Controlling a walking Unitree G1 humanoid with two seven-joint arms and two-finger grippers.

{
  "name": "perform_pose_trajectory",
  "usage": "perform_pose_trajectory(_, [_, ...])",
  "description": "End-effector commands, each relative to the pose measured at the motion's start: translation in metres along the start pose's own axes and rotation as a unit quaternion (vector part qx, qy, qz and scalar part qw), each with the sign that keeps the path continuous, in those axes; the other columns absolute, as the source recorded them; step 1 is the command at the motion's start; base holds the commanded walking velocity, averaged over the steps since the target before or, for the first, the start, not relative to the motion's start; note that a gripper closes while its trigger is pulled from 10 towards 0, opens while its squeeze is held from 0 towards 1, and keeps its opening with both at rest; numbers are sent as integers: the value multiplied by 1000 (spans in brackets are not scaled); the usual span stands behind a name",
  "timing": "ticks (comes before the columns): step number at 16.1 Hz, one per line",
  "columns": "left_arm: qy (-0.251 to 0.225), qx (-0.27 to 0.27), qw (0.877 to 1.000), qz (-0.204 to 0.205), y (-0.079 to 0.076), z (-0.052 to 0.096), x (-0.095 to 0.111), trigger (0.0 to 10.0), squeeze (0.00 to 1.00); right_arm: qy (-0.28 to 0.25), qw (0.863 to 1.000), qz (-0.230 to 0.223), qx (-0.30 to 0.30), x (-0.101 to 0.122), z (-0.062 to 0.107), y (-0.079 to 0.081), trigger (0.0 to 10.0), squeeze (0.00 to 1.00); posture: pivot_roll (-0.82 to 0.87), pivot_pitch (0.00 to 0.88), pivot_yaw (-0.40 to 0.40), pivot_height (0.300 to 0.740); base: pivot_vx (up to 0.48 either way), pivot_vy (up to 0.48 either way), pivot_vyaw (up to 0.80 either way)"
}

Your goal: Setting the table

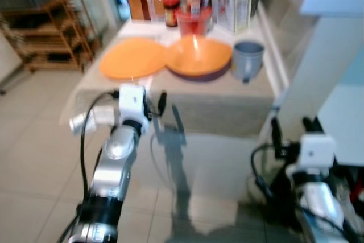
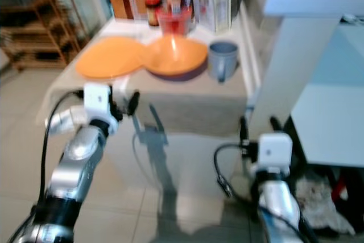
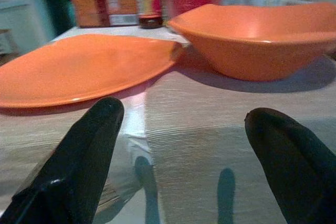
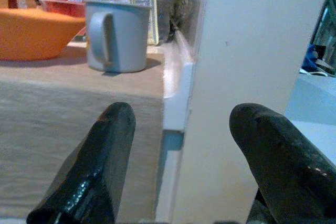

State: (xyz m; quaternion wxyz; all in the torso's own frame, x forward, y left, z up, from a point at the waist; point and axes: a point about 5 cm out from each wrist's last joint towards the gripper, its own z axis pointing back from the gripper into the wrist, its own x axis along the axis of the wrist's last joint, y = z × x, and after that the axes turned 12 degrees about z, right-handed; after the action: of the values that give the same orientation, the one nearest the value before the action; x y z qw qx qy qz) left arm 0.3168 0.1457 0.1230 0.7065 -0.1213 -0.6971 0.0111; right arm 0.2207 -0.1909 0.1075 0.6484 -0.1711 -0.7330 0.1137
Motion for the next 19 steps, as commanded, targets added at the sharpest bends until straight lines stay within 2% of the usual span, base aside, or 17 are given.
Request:
perform_pose_trajectory(1, [14,39,999,1,22,10,-4,10000,0,-1,1000,-12,16,2,2,7,10000,0,-87,10,55,740,0,0,0])
perform_pose_trajectory(3, [50,52,997,-11,51,52,-24,10000,0,16,1000,-13,19,-3,13,2,10000,0,-83,16,54,740,0,0,0])
perform_pose_trajectory(4, [53,39,998,-10,49,67,-28,10000,0,23,999,-14,19,-6,16,1,10000,0,-75,17,49,740,0,0,0])
perform_pose_trajectory(5, [53,31,998,-13,47,71,-29,10000,0,24,999,-14,19,-7,17,0,10000,0,-75,17,49,740,0,0,0])
perform_pose_trajectory(7, [31,12,999,-23,28,60,-21,10000,0,19,999,-17,23,-5,13,3,10000,0,-59,9,35,740,0,0,0])
perform_pose_trajectory(9, [13,3,1000,-14,21,53,-9,10000,0,5,999,-22,24,0,8,5,10000,0,-56,0,36,740,0,0,0])
perform_pose_trajectory(12, [-17,-11,1000,-19,11,48,4,10000,0,-21,999,-23,21,11,1,5,10000,0,-54,0,34,740,446,0,0])
perform_pose_trajectory(14, [-43,-34,998,-29,-3,42,16,10000,0,-26,999,-20,26,12,-2,6,10000,0,-51,0,32,740,456,0,0])
perform_pose_trajectory(19, [-47,-46,997,-39,-7,34,20,10000,0,-27,999,-15,22,13,-6,6,10000,0,-51,0,31,740,444,0,0])
